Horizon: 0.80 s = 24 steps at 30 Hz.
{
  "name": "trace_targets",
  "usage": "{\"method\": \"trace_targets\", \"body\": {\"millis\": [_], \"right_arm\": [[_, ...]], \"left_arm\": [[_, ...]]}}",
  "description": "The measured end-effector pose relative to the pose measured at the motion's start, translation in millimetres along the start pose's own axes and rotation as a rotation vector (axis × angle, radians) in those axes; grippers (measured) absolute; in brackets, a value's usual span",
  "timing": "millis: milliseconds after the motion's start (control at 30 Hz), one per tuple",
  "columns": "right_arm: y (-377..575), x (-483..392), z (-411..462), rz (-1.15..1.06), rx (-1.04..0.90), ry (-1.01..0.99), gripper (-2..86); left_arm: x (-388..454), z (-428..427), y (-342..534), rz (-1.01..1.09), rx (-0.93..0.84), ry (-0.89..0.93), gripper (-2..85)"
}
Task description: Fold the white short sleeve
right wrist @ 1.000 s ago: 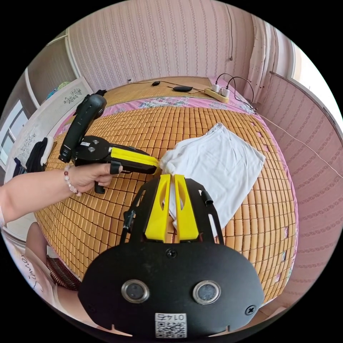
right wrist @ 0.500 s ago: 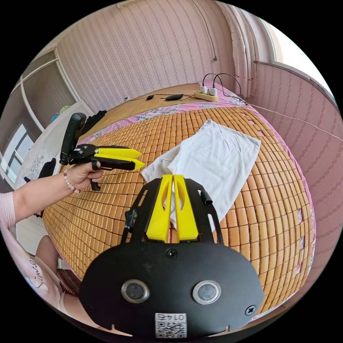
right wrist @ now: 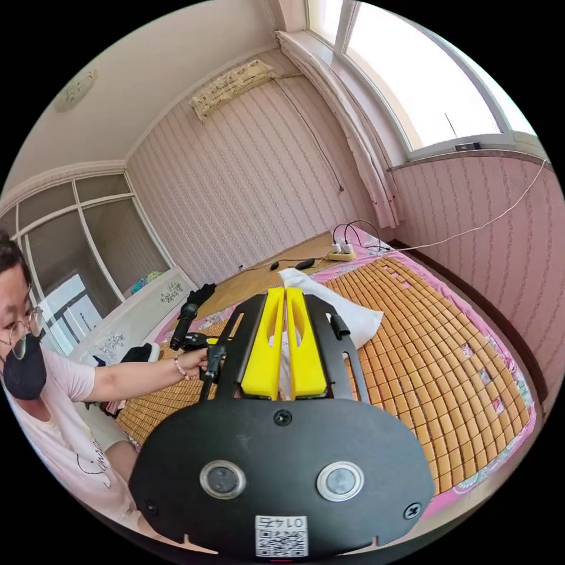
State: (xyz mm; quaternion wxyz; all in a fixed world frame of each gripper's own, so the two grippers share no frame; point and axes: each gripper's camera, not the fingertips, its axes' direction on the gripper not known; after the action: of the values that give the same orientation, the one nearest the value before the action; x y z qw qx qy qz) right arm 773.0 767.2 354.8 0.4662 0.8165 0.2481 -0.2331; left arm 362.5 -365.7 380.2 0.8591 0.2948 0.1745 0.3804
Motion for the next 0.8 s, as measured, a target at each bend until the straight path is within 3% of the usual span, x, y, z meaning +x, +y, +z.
{"method": "trace_targets", "body": {"millis": [133, 367, 600, 700, 800], "right_arm": [[19, -47, -109, 0.056, 0.113, -0.091, 0.0], [66, -142, -188, 0.133, 0.087, -0.306, 0.0], [75, -269, -234, 0.037, 0.184, -0.522, -0.1], [57, -323, -274, -0.103, 0.259, -0.573, -0.1], [35, -382, -320, -0.293, 0.329, -0.615, -0.2]], "left_arm": [[-13, -218, 106, -0.042, 0.228, 0.192, -0.9], [4, -554, 342, -0.261, 0.525, 0.213, -1.0], [81, -763, 502, -0.228, 0.872, 0.084, -1.0], [120, -842, 541, -0.092, 1.003, 0.138, -1.0], [158, -916, 566, -0.006, 1.094, 0.059, -1.0]]}}
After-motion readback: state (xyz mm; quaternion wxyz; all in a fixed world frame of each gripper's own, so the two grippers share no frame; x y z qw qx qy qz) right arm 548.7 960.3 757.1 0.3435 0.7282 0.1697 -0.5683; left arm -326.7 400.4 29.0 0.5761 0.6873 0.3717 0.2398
